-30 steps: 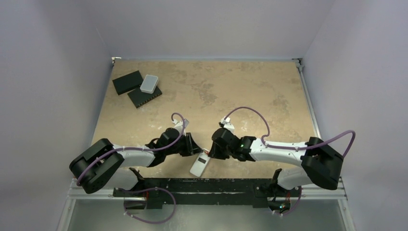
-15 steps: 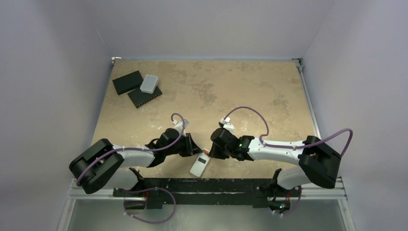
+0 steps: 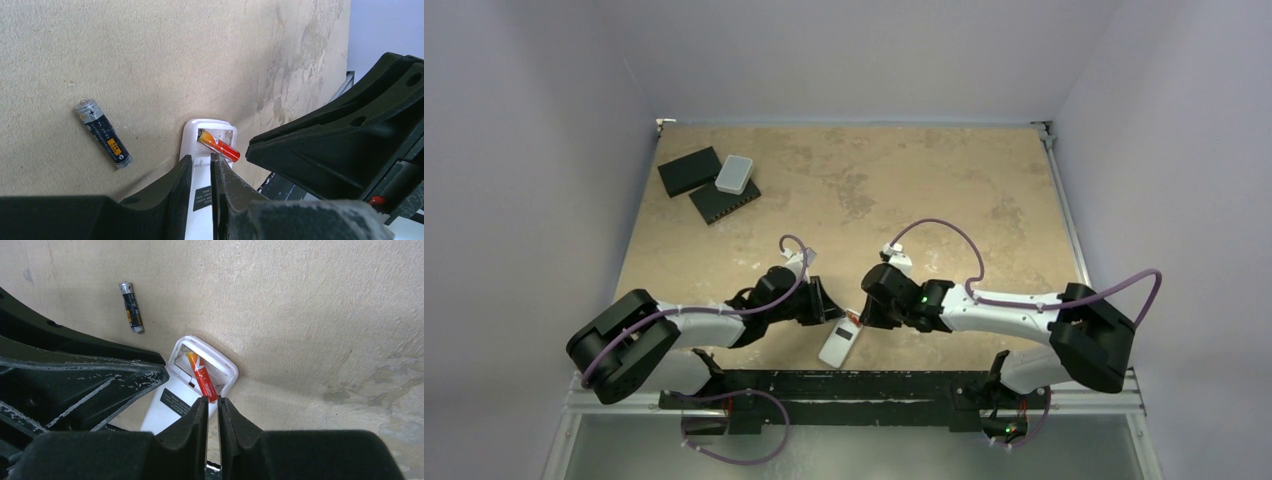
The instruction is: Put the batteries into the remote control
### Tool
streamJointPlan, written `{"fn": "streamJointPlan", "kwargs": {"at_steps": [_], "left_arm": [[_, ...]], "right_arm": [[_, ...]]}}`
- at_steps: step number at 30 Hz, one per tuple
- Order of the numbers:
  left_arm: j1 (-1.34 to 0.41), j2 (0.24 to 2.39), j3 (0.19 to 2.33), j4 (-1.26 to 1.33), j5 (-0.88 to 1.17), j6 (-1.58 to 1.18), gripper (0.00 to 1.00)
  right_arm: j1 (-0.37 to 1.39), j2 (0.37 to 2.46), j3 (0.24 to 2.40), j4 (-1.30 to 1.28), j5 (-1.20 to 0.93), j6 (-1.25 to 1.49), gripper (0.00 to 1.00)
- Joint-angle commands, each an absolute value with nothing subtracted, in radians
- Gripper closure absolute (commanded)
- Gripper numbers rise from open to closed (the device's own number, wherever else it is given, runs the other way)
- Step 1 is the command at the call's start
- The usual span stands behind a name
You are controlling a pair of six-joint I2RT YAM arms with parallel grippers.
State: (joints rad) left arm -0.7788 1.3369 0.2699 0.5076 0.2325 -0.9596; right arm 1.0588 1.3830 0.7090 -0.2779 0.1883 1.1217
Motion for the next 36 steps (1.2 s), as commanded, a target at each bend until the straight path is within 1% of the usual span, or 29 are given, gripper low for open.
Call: {"fn": "streamJointPlan", "kwargs": {"at_steps": [1,9,17,33,36], "left_arm": [[-0.773,1.325,0.260,0.537,0.241,-0.961,0.80],[-0.774,1.316,0.240,0.517,0.232,-0.965,0.81],[-0.774,1.258,0.209,0.474,0.221,-0.979,0.81],[-0.778,1.207,0.126,0.528,0.260,-1.057,0.80],[-0.781,1.185,0.110,0.523,0.258,-1.071,0.77]], "right_arm": [[1.053,1.337,0.746,-0.306,0.214,1.128,0.80],[1.052,1.300,0.719,-0.307,0.202,1.147,0.80],[1.053,1.294,0.714,-0.311,0.204,1.144,0.79],[1.052,1.309,0.728,-0.323,0.205,1.117,0.76],[1.052,1.318,0.736,-0.323,0.202,1.107,0.76]]}}
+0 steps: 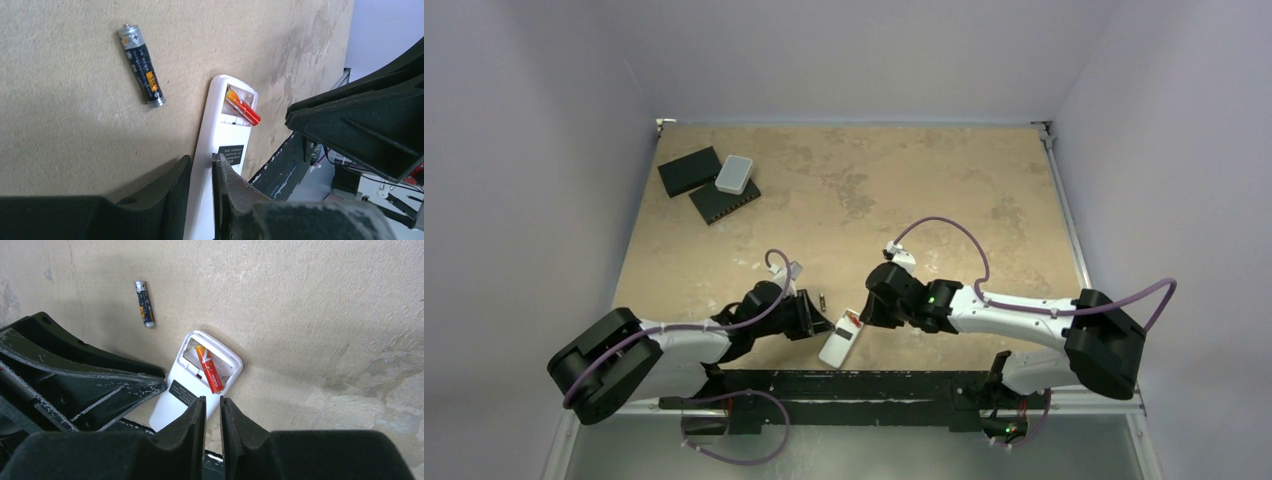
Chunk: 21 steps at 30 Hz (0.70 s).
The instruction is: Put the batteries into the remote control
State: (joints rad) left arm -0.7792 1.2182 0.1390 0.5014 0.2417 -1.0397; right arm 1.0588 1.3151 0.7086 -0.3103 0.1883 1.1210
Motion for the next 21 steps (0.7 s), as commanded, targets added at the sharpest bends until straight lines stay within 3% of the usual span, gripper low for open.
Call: {"fn": "streamJointPlan", "kwargs": {"at_steps": [1,21], "left_arm": [[-0.783,1.175,0.107,0.517,0.256,-1.074,0.77],[-0.796,1.052,0.044,0.459,0.283,-1.125,0.74]], "right_arm": [[1.052,1.322,0.739,-0.322,0.201,1.103,0.75],[1.052,1.379,0.773,-0.304,0.171,1.080,0.74]]}}
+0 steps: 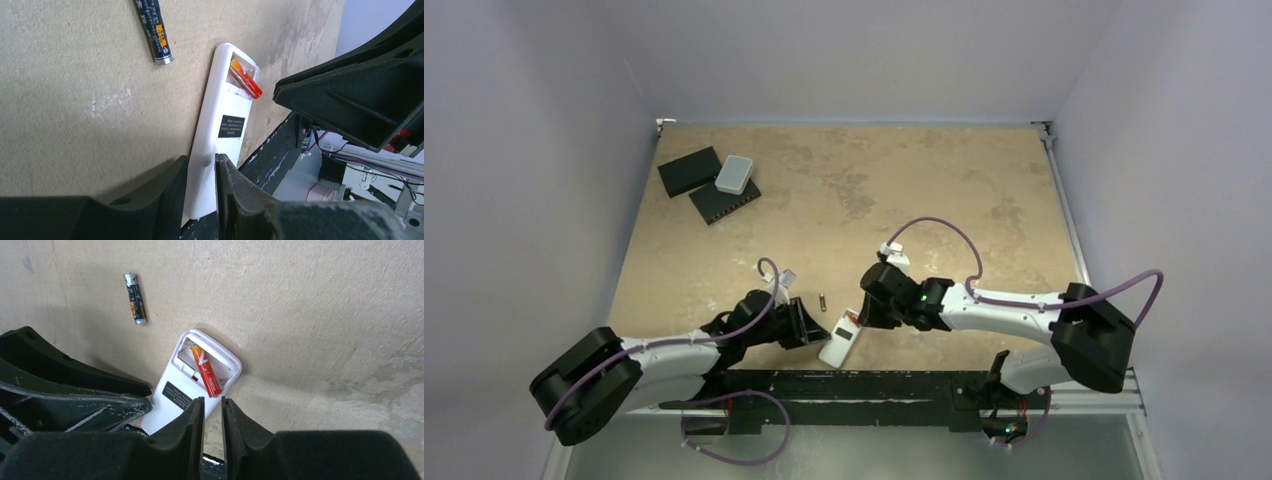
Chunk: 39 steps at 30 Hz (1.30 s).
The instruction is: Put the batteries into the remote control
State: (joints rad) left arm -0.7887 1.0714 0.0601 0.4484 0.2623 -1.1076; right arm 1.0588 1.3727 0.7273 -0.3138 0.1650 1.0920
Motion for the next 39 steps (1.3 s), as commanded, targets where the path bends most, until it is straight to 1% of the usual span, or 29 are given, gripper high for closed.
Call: {"fn": "streamJointPlan", "kwargs": {"at_steps": [1,12,19,30,32,36,39], "left_arm": [[-0.797,1.049,0.042,0.456,0.285,-1.127,0.74],[-0.821,1.032,0.032,0.446,0.311,-1.151,0.72],[-0.860,1.023,0.026,0.457,0.292,-1.179,0.72],[-0.923,1.087,0.042,0.525,0.239,-1.208,0.72],[-0.924,1.085,0.051,0.501,0.229,-1.202,0.72],[-0.925,1.042,0.114,0.349,0.171,-1.145,0.72],[-0.923,1.008,0.165,0.247,0.123,-1.099,0.69]], "right_arm": [[1.052,1.381,0.775,-0.305,0.170,1.078,0.74],[1.052,1.388,0.782,-0.306,0.170,1.068,0.73],[1.052,1.381,0.778,-0.305,0.172,1.067,0.73],[1.052,1.368,0.772,-0.311,0.175,1.060,0.73],[1.054,1.367,0.773,-0.311,0.176,1.057,0.73],[1.052,1.366,0.781,-0.316,0.181,1.043,0.73],[1.053,1.362,0.785,-0.319,0.187,1.036,0.73]]}}
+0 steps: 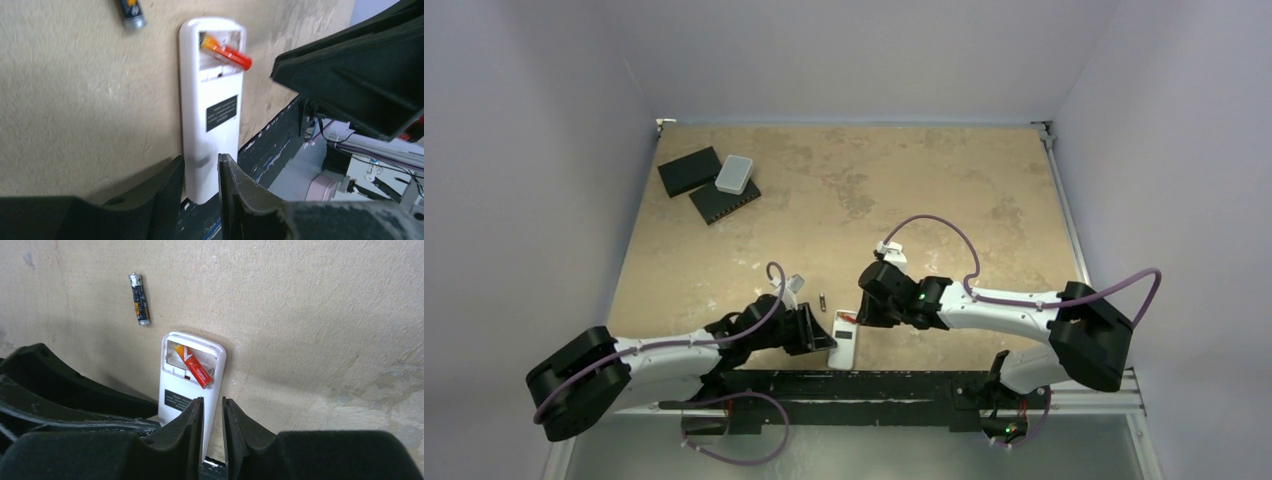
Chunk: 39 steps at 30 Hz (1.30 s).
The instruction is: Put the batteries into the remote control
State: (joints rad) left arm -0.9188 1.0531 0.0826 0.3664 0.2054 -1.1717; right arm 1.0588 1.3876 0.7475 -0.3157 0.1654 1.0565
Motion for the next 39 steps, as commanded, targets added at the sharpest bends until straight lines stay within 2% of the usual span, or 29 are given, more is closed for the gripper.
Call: {"fn": "streamJointPlan", "kwargs": {"at_steps": [1,9,17,39], "left_arm": [[-0.922,0.999,0.180,0.227,0.113,-1.089,0.68],[-0.904,1.089,0.231,0.248,0.102,-1.045,0.64],[-0.752,1.208,0.231,0.428,0.252,-1.019,0.64],[-0.726,1.319,0.277,0.511,0.315,-0.971,0.66]], "right_arm": [[1.052,1.360,0.785,-0.320,0.190,1.034,0.73],[1.052,1.361,0.791,-0.314,0.194,1.018,0.72],[1.052,1.374,0.790,-0.292,0.182,1.022,0.72],[1.053,1.447,0.803,-0.244,0.141,1.043,0.73]]}}
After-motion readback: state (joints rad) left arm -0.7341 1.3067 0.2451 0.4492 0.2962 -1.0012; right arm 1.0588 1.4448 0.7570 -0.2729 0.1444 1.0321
